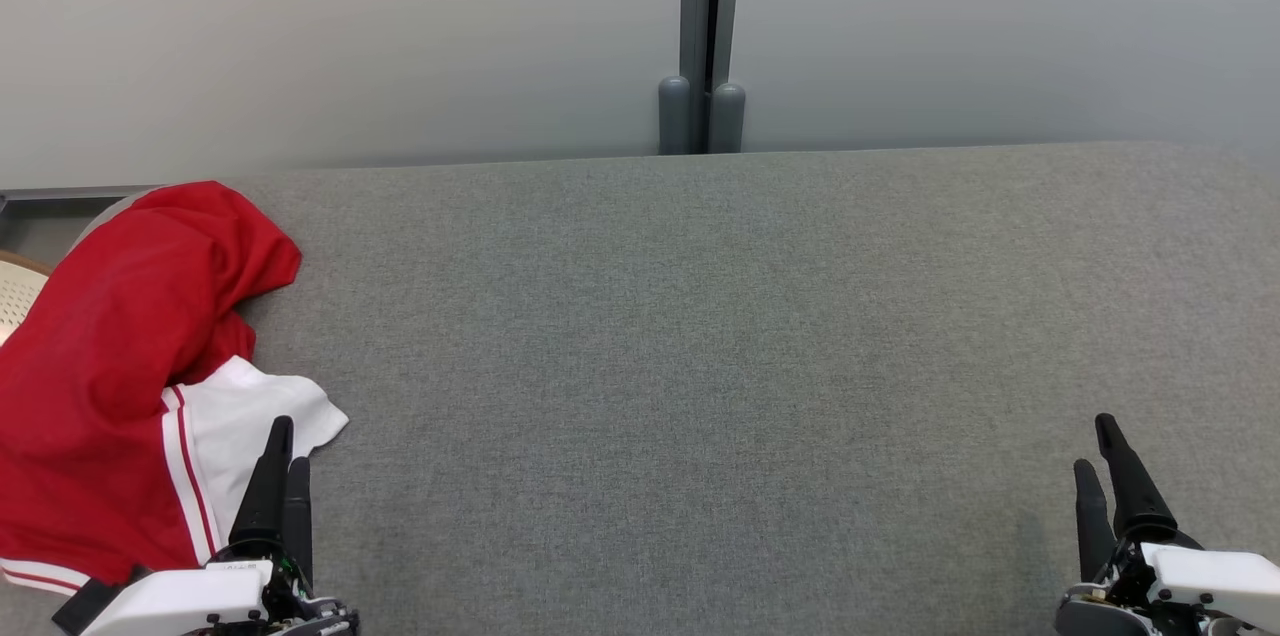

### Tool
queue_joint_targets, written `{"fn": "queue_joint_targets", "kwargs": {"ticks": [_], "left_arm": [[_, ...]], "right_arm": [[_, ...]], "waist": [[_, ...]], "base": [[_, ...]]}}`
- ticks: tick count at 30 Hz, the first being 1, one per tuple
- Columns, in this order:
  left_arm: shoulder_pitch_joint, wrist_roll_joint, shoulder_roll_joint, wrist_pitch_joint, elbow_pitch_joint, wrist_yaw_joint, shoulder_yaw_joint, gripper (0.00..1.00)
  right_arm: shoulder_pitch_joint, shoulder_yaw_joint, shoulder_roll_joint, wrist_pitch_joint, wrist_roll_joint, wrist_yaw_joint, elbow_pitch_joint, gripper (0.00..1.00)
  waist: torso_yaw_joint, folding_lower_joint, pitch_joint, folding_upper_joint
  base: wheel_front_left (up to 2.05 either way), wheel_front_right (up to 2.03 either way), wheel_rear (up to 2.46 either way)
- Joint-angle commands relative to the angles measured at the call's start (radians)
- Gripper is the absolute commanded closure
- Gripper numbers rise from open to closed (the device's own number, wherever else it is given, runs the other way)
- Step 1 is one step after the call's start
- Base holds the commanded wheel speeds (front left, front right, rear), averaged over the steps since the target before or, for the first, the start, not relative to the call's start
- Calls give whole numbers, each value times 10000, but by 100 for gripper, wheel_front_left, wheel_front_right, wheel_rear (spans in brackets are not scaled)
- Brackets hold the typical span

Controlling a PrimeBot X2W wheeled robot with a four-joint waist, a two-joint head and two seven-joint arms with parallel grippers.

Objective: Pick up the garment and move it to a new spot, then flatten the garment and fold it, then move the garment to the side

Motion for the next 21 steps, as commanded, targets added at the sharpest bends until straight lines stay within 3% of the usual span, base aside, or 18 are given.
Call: {"fn": "queue_joint_targets", "kwargs": {"ticks": [1,6,15,21], "left_arm": [[-151,154,119,-64,-231,-4,-15,0],[-95,1162,122,-303,-431,-5,52,0],[-32,3294,134,-656,-1048,7,208,0],[57,5058,145,-904,-1769,248,-156,0]], "right_arm": [[-245,14,-94,-78,-215,0,-148,0],[-252,-194,-84,-318,-1469,0,-221,0],[-88,339,-99,-673,-3655,1,-822,0],[8,770,-117,-921,-5354,1,-1328,0]], "waist": [[0,0,-2,0],[9,0,-11,0],[22,0,-4,0],[39,0,-18,0]], "base": [[0,0,0],[0,0,0],[0,0,0],[0,0,0]]}}
